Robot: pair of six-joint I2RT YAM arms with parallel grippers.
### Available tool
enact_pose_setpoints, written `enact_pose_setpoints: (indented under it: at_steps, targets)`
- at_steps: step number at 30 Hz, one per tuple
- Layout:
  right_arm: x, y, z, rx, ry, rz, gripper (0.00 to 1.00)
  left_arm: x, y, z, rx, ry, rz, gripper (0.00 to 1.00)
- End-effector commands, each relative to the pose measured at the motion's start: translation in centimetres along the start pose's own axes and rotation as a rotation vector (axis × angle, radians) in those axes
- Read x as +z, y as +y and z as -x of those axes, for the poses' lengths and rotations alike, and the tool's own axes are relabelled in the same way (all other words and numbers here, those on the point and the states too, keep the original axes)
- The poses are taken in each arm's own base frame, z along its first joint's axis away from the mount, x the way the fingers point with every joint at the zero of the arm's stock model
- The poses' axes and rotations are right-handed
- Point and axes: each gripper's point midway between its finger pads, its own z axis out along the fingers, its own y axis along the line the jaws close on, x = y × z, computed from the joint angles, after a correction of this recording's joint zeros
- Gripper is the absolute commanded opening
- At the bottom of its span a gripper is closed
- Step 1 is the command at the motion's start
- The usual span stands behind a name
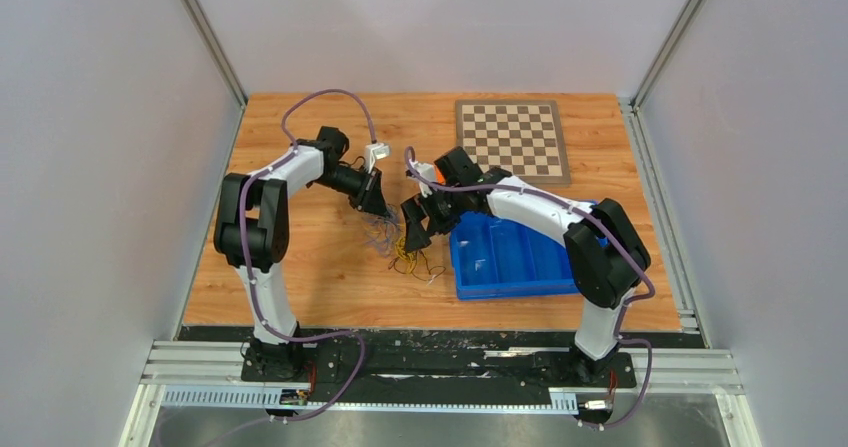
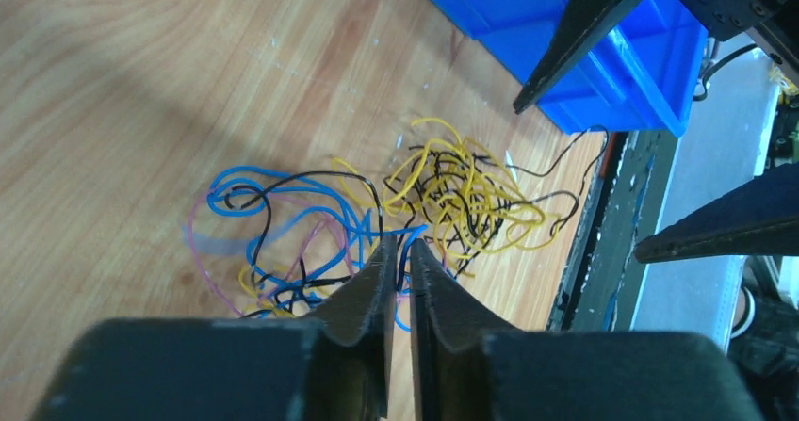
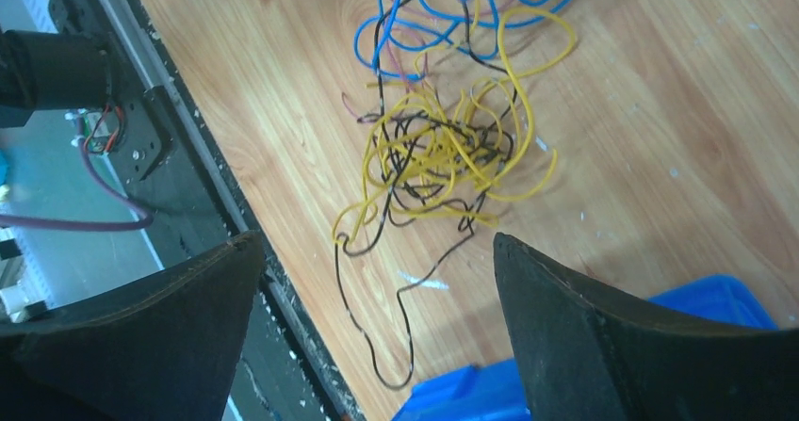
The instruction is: Untangle the cables
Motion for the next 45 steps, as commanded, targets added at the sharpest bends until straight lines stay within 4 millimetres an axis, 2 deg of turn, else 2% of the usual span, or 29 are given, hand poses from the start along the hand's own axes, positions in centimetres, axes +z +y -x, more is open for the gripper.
enact_pose_setpoints:
  at_steps: [1,3,5,7,10,13,14,15,16,17,18,20,22,23,24,25,28,29,30,31,32,33,34,37,39,41,42,43,45]
  targets:
    - [2.5,-1.2,1.5,-0.011,-0.066,-0.086,0.95,-2.0,-1.8,0.7,-0.013,-0.062,0.006,0.06]
    - [3.7,-1.8,2.1,-0.027,-0.087,-0.135,0.92,-2.6,-2.7,1.2,-0.054,-0.097,0.005,0.0]
    - [5.0,-2.2,2.8,-0.054,-0.105,-0.181,0.88,-3.0,-3.8,1.3,-0.074,-0.122,0.003,0.0]
    - [6.2,-2.5,3.4,-0.076,-0.115,-0.211,0.8,-3.5,-4.7,1.6,-0.093,-0.144,0.009,0.0]
    - [7.5,-3.9,2.8,-0.07,-0.092,-0.258,0.62,-5.1,-5.2,2.2,-0.133,-0.187,0.045,0.0]
    - [8.1,-4.5,1.4,-0.051,-0.059,-0.261,0.32,-8.2,-6.3,3.7,-0.186,-0.266,0.087,0.0]
    - [8.2,-4.6,1.0,-0.046,-0.05,-0.26,0.26,-9.4,-6.2,4.0,-0.197,-0.295,0.107,0.0]
    - [8.4,-4.6,0.8,-0.045,-0.046,-0.259,0.2,-11.0,-7.2,4.9,-0.188,-0.327,0.125,0.0]
    - [8.4,-4.7,0.6,-0.045,-0.042,-0.26,0.15,-12.5,-7.3,5.3,-0.19,-0.358,0.152,0.0]
    - [8.5,-4.8,0.5,-0.048,-0.038,-0.262,0.12,-14.1,-8.5,6.3,-0.168,-0.388,0.183,0.0]
    - [8.5,-4.8,0.3,-0.047,-0.035,-0.263,0.11,-15.4,-8.8,6.8,-0.16,-0.415,0.212,0.0]
    - [8.6,-4.9,-0.1,-0.045,-0.026,-0.26,0.11,-18.9,-11.1,8.7,-0.106,-0.491,0.284,0.0]
    - [8.7,-5.0,-0.6,-0.044,-0.014,-0.258,0.11,-23.3,-13.7,11.7,-0.023,-0.595,0.386,0.0]
    - [8.8,-5.1,-0.9,-0.043,-0.007,-0.259,0.11,-24.8,-14.4,12.6,-0.018,-0.638,0.423,0.0]
    - [8.9,-5.2,-1.1,-0.043,-0.002,-0.259,0.11,-27.2,-16.3,14.1,0.025,-0.705,0.467,0.0]
    - [8.9,-5.3,-1.2,-0.043,0.0,-0.261,0.11,-28.8,-17.1,15.2,0.059,-0.749,0.512,0.0]
    - [9.2,-5.4,-1.3,-0.046,0.005,-0.261,0.12,-34.8,-21.6,18.7,0.168,-0.918,0.647,0.0]
    - [9.3,-5.5,-1.3,-0.046,0.007,-0.261,0.13,-36.2,-22.4,19.4,0.186,-0.959,0.675,0.0]
    - [9.3,-5.5,-1.2,-0.047,0.007,-0.261,0.13,-38.0,-24.5,20.7,0.227,-1.02,0.692,0.0]
    - [9.4,-5.6,-1.2,-0.047,0.008,-0.26,0.14,-39.2,-25.2,21.1,0.235,-1.054,0.707,0.0]
    - [9.5,-5.6,-1.2,-0.045,0.01,-0.259,0.14,-40.7,-27.2,22.2,0.269,-1.112,0.71,0.0]
    - [9.7,-5.7,-1.3,-0.045,0.013,-0.26,0.15,-41.7,-27.9,22.5,0.28,-1.146,0.721,0.0]
    - [9.8,-5.8,-1.4,-0.044,0.017,-0.263,0.15,-42.8,-29.7,23.4,0.319,-1.198,0.708,0.0]
    - [10.2,-6.2,-1.9,-0.043,0.032,-0.266,0.15,-45.1,-32.2,24.2,0.37,-1.298,0.704,0.0]
    - [10.4,-6.0,-1.8,-0.045,0.032,-0.247,0.21,-45.2,-33.1,24.6,0.384,-1.317,0.663,0.0]
    - [10.1,-4.6,-0.4,-0.078,0.011,-0.186,0.32,-44.2,-32.9,24.4,0.354,-1.293,0.595,0.0]
    - [9.7,-3.8,0.6,-0.099,-0.012,-0.162,0.38,-43.5,-31.6,24.2,0.315,-1.266,0.561,0.0]
    - [9.2,-2.9,2.1,-0.13,-0.042,-0.139,0.43,-43.0,-32.0,23.9,0.322,-1.259,0.552,0.0]
    - [7.9,-0.8,5.1,-0.202,-0.105,-0.082,0.6,-41.6,-29.4,22.9,0.266,-1.22,0.525,0.0]
